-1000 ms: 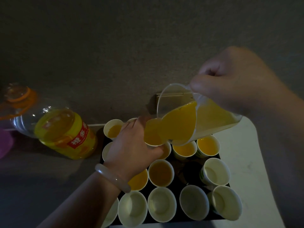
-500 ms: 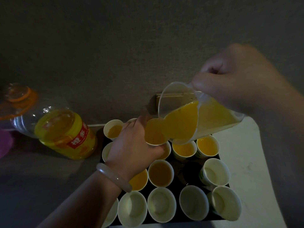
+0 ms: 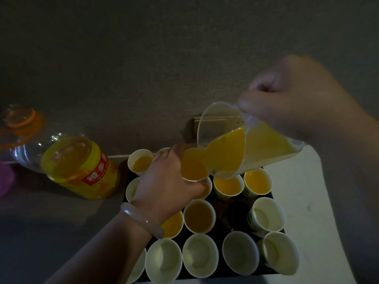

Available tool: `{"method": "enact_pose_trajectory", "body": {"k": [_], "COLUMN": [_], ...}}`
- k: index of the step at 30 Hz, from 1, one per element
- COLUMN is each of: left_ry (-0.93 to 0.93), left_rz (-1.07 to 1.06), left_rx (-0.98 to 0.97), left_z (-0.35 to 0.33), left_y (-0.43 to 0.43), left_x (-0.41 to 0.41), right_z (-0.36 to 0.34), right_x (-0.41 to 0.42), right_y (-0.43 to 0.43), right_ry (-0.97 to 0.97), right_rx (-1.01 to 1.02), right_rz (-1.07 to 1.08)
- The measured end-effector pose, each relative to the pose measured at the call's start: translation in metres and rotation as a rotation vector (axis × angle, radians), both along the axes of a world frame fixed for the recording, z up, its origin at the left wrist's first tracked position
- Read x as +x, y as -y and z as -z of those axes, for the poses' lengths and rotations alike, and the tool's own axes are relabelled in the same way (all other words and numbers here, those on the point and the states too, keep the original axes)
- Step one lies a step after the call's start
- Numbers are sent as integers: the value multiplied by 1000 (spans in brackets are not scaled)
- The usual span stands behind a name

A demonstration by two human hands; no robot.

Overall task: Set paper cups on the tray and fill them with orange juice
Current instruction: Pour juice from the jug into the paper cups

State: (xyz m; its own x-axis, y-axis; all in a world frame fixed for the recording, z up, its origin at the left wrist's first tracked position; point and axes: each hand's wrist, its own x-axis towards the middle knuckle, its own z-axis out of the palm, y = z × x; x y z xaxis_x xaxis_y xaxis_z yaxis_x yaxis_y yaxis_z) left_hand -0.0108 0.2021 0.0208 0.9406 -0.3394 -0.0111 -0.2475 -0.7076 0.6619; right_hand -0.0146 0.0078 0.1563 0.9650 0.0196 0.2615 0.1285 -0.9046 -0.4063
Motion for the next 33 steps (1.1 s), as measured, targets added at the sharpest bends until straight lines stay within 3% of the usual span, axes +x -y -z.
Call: {"method": "enact_pose_trajectory", "body": {"k": [13, 22, 29, 33], "left_ry": [3, -29, -40, -15], "left_rz": [3, -24, -8, 1], "left_rx": [-32, -43, -55, -58], "left_z": [-1, -5, -8, -9], "left_y": [2, 4, 11, 19], "left_x": [0, -1, -4, -9], "right_z": [2, 22, 40, 54], "right_x": [1, -9, -20, -28], "right_y": [3, 25, 51, 72], "right_ry": [3, -18, 23, 45], "right_rx": [12, 396, 992, 976], "right_rz": [3, 84, 220, 448]}}
